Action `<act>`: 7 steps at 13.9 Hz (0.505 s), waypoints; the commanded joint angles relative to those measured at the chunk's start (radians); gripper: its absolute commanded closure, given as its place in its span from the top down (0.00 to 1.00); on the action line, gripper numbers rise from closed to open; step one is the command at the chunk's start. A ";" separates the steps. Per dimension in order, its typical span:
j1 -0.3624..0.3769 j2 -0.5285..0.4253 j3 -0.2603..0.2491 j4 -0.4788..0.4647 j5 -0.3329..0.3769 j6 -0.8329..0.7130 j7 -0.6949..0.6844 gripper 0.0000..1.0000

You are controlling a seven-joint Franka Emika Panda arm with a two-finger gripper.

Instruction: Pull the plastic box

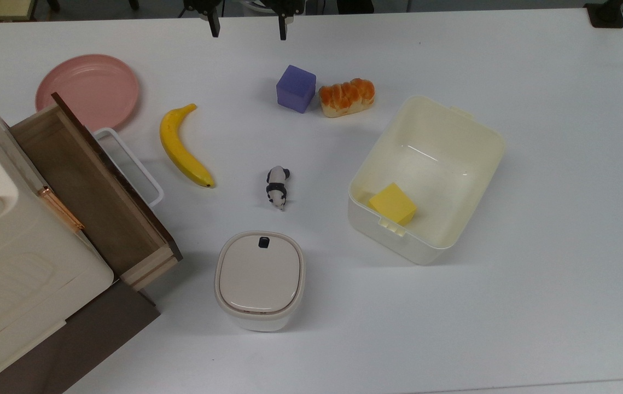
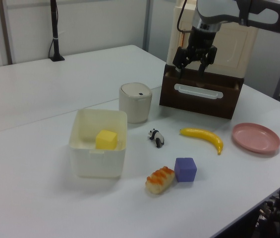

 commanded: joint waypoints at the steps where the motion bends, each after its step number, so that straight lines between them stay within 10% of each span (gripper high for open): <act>1: 0.008 0.007 -0.008 0.029 0.025 -0.037 -0.017 1.00; 7: 0.011 0.035 0.001 0.032 0.025 -0.037 -0.005 1.00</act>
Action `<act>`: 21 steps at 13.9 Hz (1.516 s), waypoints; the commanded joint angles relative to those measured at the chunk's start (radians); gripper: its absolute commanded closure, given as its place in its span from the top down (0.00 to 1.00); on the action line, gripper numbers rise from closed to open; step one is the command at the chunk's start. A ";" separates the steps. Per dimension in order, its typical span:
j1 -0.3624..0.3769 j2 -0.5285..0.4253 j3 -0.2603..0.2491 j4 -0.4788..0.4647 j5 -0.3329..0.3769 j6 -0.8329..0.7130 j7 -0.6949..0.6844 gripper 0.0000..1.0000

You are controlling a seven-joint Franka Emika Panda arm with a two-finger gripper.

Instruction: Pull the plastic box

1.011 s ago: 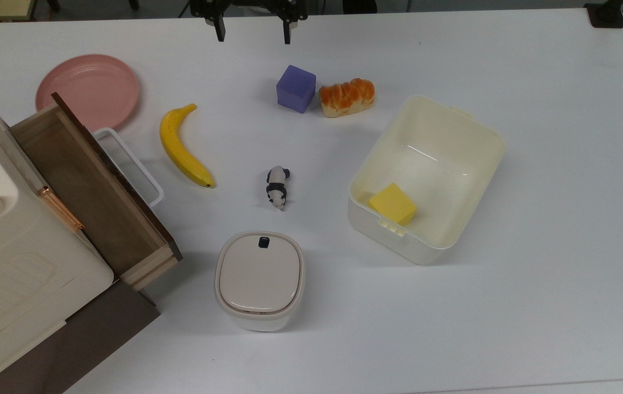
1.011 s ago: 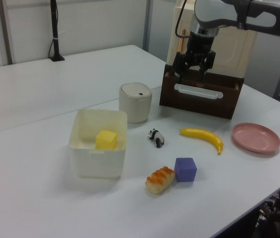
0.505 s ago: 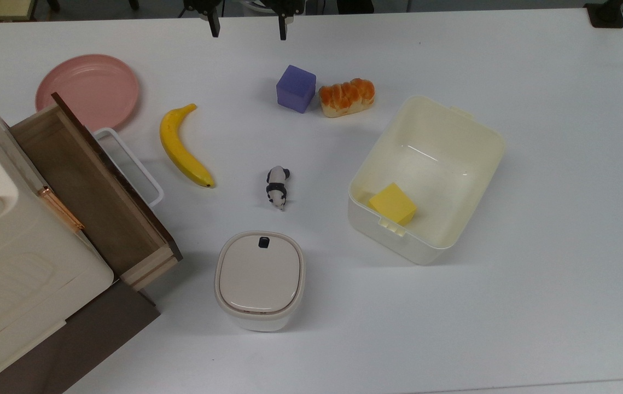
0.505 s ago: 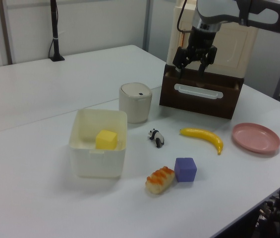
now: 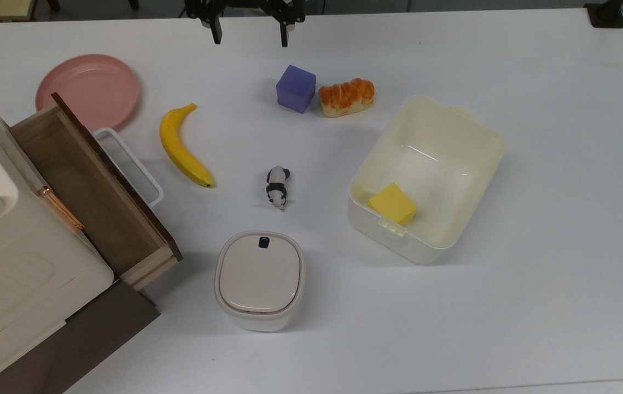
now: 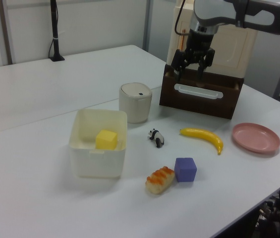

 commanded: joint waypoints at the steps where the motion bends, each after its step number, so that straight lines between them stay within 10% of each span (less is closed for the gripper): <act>1: 0.008 0.015 -0.001 0.028 0.026 -0.029 -0.005 1.00; 12: 0.103 0.086 0.014 0.028 0.016 0.146 -0.034 1.00; 21: 0.325 0.183 -0.021 0.026 -0.058 0.249 -0.540 1.00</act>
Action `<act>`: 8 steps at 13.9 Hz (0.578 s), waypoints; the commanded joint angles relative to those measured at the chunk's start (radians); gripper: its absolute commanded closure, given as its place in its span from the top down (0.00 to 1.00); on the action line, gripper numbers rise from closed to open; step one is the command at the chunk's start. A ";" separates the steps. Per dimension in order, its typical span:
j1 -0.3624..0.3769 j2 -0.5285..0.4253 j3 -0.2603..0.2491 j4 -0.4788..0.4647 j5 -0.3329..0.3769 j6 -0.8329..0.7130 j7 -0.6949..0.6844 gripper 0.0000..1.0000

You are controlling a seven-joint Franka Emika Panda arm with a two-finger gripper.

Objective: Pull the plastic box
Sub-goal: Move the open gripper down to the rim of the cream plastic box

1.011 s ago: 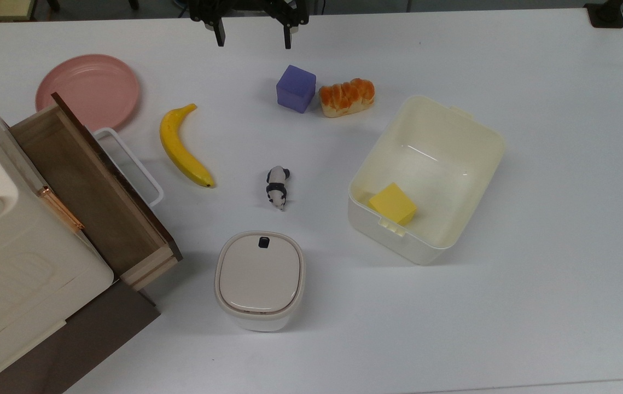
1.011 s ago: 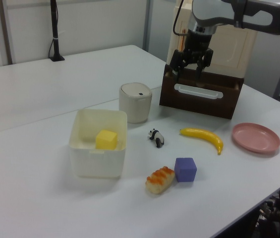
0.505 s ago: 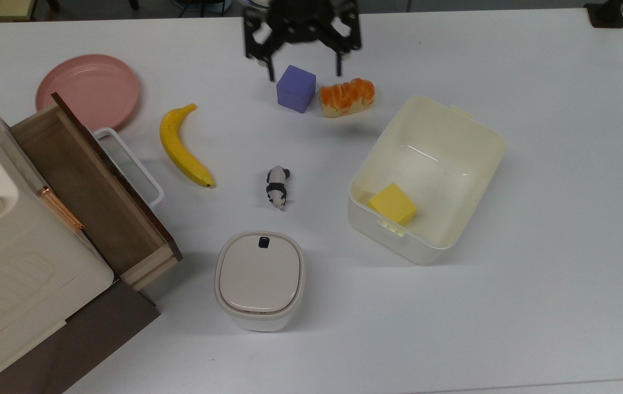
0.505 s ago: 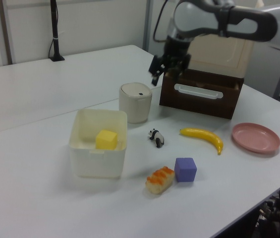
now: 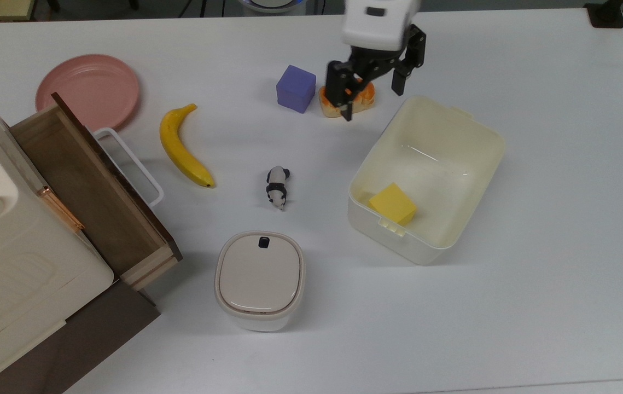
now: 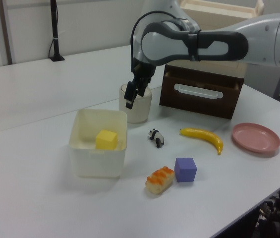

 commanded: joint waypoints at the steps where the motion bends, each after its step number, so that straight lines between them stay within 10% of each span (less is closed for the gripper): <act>1: 0.036 0.027 -0.015 0.015 -0.019 0.006 -0.182 1.00; 8: 0.067 0.156 -0.015 0.016 -0.058 0.070 -0.251 1.00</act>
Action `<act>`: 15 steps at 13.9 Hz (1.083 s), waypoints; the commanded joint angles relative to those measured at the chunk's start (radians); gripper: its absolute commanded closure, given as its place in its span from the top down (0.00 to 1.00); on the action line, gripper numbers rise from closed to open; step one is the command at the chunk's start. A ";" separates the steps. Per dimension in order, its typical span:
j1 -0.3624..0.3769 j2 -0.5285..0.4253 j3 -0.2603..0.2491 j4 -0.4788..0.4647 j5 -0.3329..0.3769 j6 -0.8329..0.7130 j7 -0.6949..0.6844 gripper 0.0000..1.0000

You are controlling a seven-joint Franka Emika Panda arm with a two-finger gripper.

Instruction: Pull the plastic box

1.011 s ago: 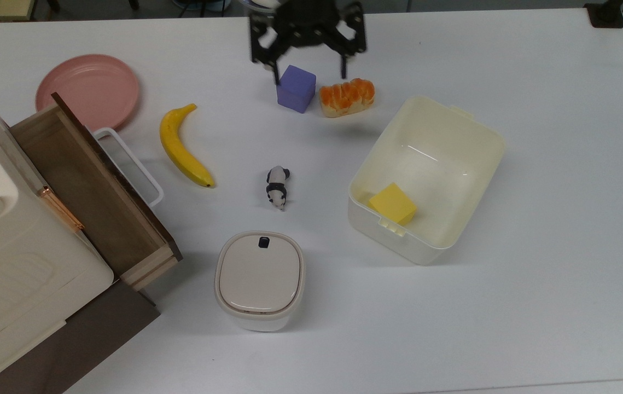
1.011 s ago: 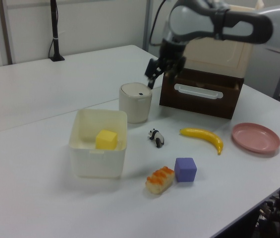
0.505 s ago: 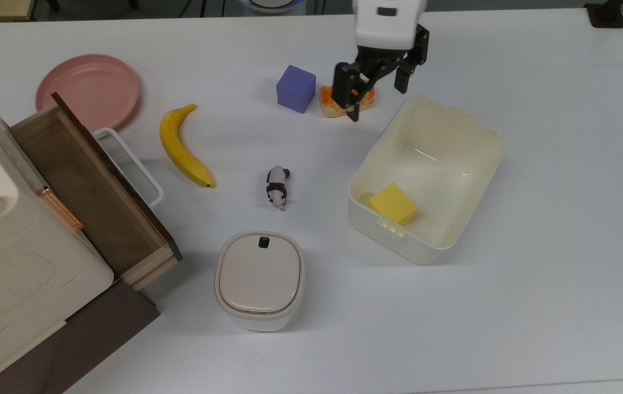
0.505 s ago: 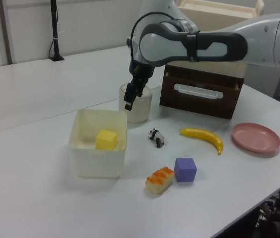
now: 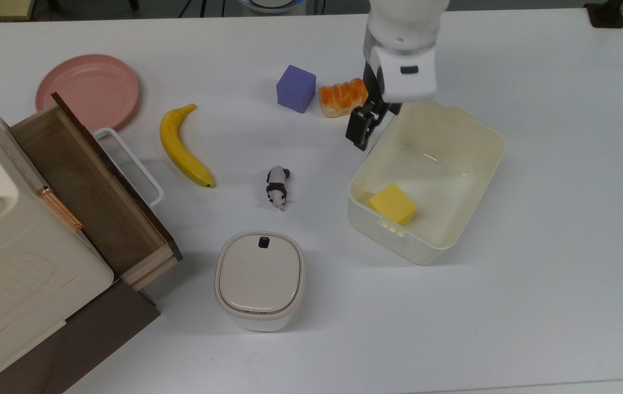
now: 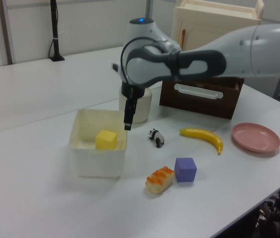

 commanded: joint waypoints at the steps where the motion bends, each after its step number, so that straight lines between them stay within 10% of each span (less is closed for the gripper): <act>1: 0.031 0.041 -0.016 0.015 -0.021 0.067 -0.008 1.00; 15: 0.033 0.072 0.010 0.014 -0.100 0.065 -0.008 1.00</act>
